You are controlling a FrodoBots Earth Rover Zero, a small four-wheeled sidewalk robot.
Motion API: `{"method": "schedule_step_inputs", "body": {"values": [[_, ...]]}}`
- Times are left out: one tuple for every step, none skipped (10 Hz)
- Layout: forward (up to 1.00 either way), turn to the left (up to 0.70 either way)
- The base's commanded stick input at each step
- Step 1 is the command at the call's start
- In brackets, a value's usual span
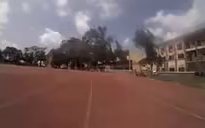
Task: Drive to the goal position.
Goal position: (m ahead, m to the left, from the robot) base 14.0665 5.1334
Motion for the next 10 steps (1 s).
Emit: {"method": "schedule_step_inputs", "body": {"values": [[0.70, 0.00], [0.70, 0.00], [0.70, 0.00], [0.70, 0.00], [0.70, 0.00], [0.70, 0.00], [0.70, 0.00], [0.70, 0.00], [0.70, 0.00], [0.70, 0.00]]}}
